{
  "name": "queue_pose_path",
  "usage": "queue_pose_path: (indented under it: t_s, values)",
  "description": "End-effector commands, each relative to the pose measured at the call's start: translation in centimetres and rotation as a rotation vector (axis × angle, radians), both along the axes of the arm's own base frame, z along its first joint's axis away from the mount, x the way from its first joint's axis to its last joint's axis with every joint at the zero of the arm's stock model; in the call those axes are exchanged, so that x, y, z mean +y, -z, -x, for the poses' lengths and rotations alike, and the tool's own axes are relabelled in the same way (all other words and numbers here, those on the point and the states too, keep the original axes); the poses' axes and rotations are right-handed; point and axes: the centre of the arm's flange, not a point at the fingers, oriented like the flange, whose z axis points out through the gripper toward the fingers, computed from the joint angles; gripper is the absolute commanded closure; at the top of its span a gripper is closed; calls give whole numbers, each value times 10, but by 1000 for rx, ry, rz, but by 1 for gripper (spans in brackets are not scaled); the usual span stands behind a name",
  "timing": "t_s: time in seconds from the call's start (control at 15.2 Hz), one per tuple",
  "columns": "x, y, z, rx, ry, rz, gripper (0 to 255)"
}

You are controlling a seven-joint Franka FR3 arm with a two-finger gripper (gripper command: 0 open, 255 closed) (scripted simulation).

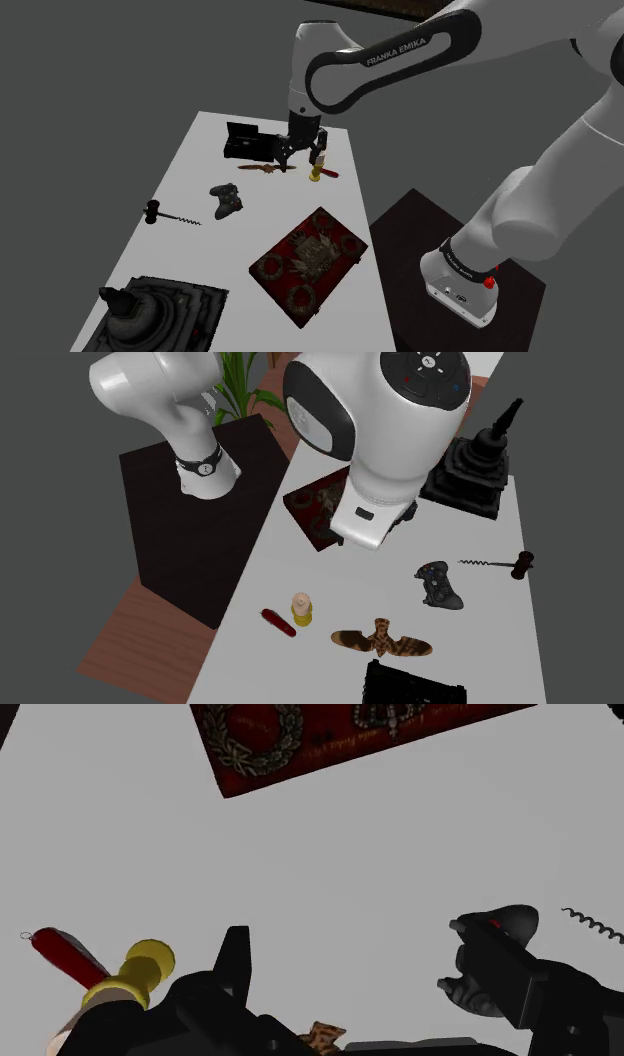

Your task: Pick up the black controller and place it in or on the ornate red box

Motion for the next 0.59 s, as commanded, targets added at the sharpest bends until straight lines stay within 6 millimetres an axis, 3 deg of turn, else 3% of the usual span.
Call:
queue_pose_path:
  t_s: [0.0,0.53]
  values:
    - [20,13,-13,-3,9,-5,0]
    - [85,65,-73,-12,40,-19,0]
